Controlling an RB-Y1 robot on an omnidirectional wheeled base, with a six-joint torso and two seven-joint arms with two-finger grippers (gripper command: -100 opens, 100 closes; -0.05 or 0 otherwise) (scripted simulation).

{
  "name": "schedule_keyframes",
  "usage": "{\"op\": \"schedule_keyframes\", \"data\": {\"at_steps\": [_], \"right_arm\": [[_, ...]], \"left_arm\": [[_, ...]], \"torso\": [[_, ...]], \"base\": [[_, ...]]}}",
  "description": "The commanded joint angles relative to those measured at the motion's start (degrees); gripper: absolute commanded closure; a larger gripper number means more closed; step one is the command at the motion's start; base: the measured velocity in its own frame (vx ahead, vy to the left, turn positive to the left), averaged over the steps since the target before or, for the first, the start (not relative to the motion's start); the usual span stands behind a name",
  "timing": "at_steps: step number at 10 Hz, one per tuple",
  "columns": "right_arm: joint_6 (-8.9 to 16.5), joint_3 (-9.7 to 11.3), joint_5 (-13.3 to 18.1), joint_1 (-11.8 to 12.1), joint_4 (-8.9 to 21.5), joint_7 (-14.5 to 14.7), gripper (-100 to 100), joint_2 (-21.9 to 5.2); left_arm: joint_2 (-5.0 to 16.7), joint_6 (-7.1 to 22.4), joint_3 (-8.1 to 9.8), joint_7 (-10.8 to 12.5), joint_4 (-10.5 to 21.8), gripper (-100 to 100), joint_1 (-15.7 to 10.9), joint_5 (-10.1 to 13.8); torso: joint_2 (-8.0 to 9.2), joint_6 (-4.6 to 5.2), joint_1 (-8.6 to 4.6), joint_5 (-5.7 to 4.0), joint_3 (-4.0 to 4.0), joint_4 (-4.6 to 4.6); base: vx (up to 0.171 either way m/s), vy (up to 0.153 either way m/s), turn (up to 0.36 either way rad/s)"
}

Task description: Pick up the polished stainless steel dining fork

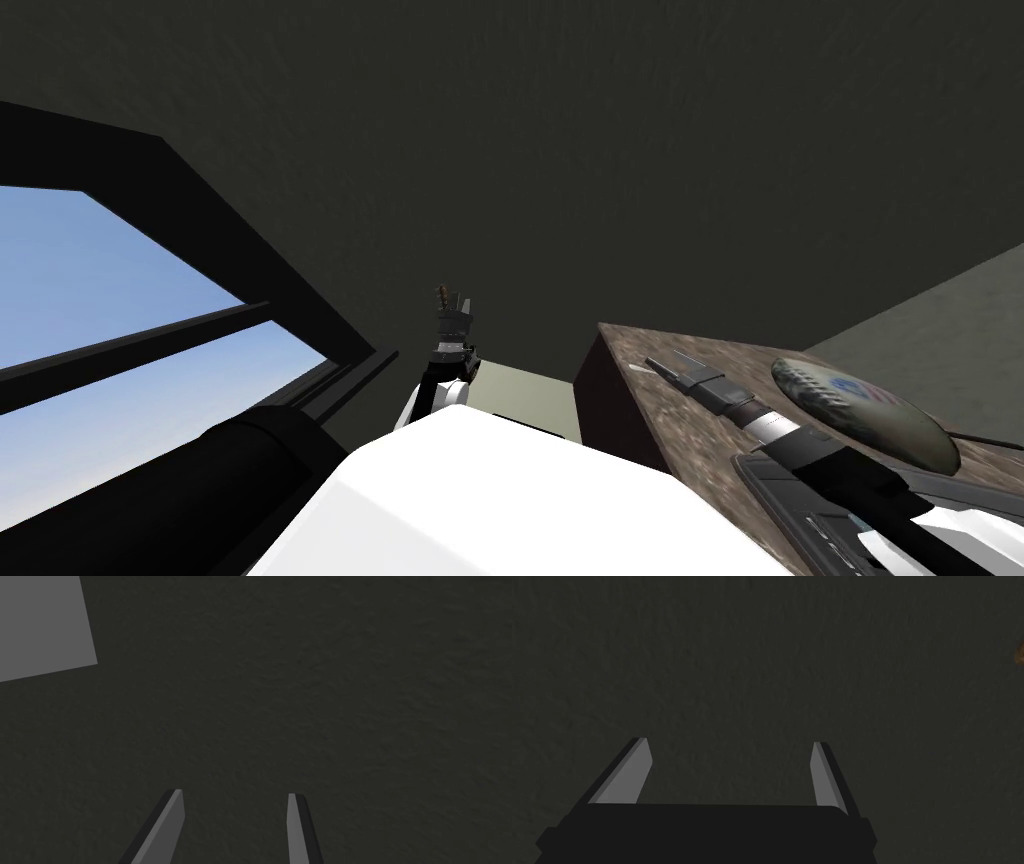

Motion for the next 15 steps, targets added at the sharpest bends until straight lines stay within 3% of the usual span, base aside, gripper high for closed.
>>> {"op": "schedule_keyframes", "data": {"at_steps": [1, 6, 7, 11, 12, 14, 15], "right_arm": [[-0.48, 0.31, 0.79, -0.07, 1.39, 0.66, -100, -1.77], [-2.52, 2.34, 7.1, 0.95, 9.58, 4.27, -100, -11.29], [-2.52, 2.34, 7.1, 0.95, 9.58, 4.27, -100, -12.1], [-4.86, 5.9, 13.93, 1.84, 17.49, 7.87, -100, -19.65], [-4.86, 5.9, 14.01, 1.84, 17.49, 7.87, -100, -20.02], [-6.06, 8.06, 17.47, 2.21, 21.17, 9.55, -100, -23.02], [-6.06, 8.06, 17.47, 2.21, 21.17, 9.55, -100, -23.02]], "left_arm": [[0.0, 0.0, 0.0, 0.0, 0.0, 0, 0.0, 0.0], [0.0, 0.0, 0.0, 0.0, 0.0, 0, 0.0, 0.0], [0.0, 0.0, 0.0, 0.0, 0.0, 0, 0.0, 0.0], [0.0, 0.0, 0.0, 0.0, 0.0, 0, 0.01, 0.0], [0.0, 0.0, 0.0, 0.0, 0.0, 0, 0.01, 0.0], [0.0, 0.0, 0.0, 0.0, 0.0, 0, 0.01, 0.0], [0.0, 0.0, 0.0, 0.0, 0.0, 0, 0.01, 0.0]], "torso": [[0.0, 0.0, 0.0, 0.0, 0.0, 0.0], [-0.04, 0.0, 0.01, 0.0, -0.03, -0.01], [-0.06, 0.0, 0.02, 0.0, -0.04, -0.02], [-0.12, 0.01, 0.03, 0.0, -0.07, -0.03], [-0.14, 0.02, 0.02, -0.01, -0.08, -0.03], [-0.1, 0.02, 0.03, 0.0, -0.06, -0.02], [-0.12, 0.02, 0.04, 0.0, -0.07, -0.03]], "base": [[0.006, 0.004, 0.068], [0.014, 0.01, 0.149], [0.019, 0.004, 0.045], [0.03, 0.011, 0.161], [0.033, 0.004, 0.053], [0.031, 0.009, 0.139], [0.028, 0.007, 0.054]]}}
